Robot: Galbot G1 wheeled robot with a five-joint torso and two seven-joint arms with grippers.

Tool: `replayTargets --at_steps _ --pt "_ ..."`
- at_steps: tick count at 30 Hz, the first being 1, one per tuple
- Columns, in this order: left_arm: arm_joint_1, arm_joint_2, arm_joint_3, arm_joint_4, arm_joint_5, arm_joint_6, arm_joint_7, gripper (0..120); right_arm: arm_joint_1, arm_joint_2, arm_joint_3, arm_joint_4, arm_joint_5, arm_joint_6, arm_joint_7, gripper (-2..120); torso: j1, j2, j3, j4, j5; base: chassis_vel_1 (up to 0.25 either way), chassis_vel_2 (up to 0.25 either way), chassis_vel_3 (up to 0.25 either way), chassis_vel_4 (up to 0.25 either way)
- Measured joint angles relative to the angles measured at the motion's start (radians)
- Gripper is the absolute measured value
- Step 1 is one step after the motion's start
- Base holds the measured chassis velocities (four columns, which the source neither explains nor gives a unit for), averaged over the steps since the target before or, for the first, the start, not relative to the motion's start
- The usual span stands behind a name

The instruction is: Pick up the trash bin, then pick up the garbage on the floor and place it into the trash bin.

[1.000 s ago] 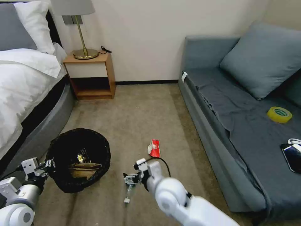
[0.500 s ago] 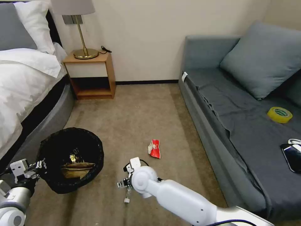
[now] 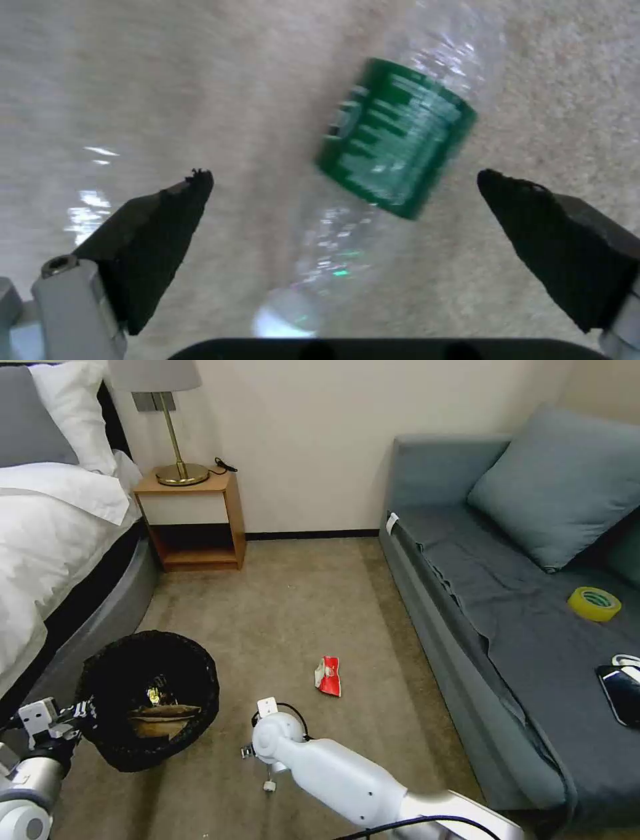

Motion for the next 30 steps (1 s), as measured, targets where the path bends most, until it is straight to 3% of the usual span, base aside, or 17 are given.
replayTargets --at_steps 17,19,22,23,30 --pt "-0.004 -0.014 0.002 0.011 0.008 -0.004 0.001 4 -0.027 -0.003 0.021 -0.088 -0.126 0.001 -0.087 98 0.0 0.0 0.0 -0.0002 0.0002 0.0 0.0 0.0 0.0" --pt "-0.004 -0.017 0.001 0.013 0.008 -0.005 0.001 4 -0.03 -0.004 0.018 -0.09 -0.138 0.001 -0.108 88 0.0 0.0 0.0 -0.0001 0.0001 0.0 0.0 0.0 0.0" --pt "-0.004 -0.017 0.001 0.013 0.008 -0.005 0.001 4 -0.03 -0.004 0.018 -0.09 -0.139 0.001 -0.109 88 0.0 0.0 0.0 -0.0001 0.0002 0.0 0.0 0.0 0.0" --pt "-0.004 -0.017 -0.001 0.015 0.009 -0.008 0.001 4 -0.032 -0.004 0.018 -0.09 -0.145 0.001 -0.119 74 0.0 0.0 0.0 -0.0001 0.0002 0.0 0.0 0.0 0.0" --pt "-0.003 -0.021 0.003 0.017 0.013 -0.01 0.002 4 -0.036 -0.005 0.012 -0.082 -0.154 0.002 -0.133 51 0.0 0.0 0.0 -0.0001 0.0002 0.0 0.0 0.0 0.0"
